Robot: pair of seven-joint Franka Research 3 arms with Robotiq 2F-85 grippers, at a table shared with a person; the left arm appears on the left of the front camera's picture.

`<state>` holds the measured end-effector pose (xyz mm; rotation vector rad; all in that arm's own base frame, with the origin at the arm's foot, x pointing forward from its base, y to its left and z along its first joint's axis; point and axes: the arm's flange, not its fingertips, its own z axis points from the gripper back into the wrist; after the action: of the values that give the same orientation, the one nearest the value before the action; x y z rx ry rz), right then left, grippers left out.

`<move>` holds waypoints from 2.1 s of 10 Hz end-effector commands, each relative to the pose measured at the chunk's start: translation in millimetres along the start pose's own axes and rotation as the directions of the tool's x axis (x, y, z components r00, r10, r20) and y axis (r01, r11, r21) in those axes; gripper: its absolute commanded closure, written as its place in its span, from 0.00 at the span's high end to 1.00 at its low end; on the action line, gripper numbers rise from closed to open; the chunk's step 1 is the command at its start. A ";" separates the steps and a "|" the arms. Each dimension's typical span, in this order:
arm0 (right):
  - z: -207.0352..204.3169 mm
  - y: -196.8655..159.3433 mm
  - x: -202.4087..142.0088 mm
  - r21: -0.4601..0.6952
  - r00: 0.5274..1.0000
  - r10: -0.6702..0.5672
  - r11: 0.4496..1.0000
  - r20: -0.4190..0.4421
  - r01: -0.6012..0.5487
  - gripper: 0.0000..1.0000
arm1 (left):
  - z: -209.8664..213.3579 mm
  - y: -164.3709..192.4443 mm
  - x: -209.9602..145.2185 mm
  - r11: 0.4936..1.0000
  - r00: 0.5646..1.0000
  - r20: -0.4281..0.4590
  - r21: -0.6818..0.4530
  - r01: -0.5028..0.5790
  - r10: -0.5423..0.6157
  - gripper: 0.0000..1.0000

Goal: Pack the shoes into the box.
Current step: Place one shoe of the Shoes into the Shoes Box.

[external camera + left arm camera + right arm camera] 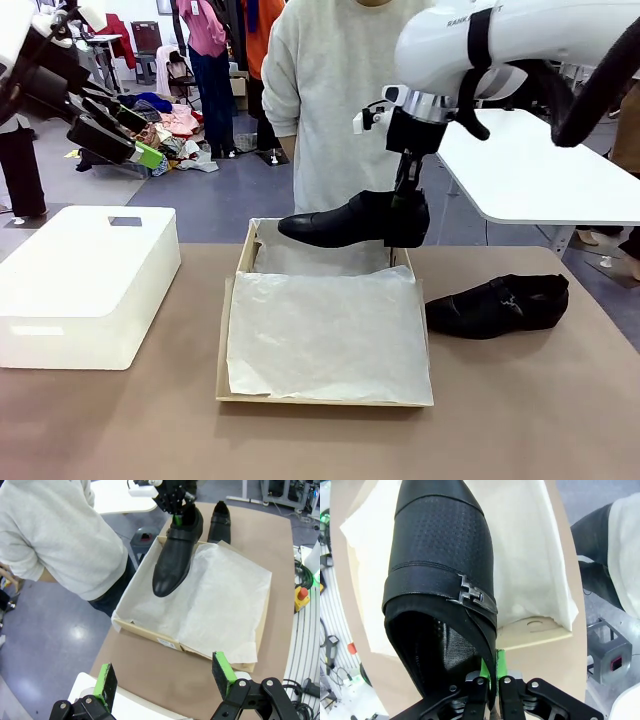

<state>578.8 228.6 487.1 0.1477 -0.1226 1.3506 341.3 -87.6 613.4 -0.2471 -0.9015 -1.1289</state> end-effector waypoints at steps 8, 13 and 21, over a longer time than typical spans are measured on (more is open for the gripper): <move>-50.4 -21.4 35.7 -0.024 0.999 0.047 0.999 -0.025 -0.048 0.00 | -0.2 0.9 -2.3 1.000 1.000 0.014 -0.015 0.013 -0.012 1.00; -87.7 -27.4 39.3 -0.016 0.998 0.064 0.998 -0.010 -0.065 0.00 | -0.2 0.9 -2.3 1.000 1.000 0.014 -0.015 0.013 -0.012 1.00; -135.5 -33.0 31.0 -0.033 0.998 0.055 0.998 0.008 -0.055 0.00 | -0.2 0.9 -2.3 1.000 1.000 0.014 -0.015 0.013 -0.012 1.00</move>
<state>619.7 277.9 356.2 0.1405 -0.1265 1.3952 341.2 -87.6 613.4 -0.2471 -0.9016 -1.1294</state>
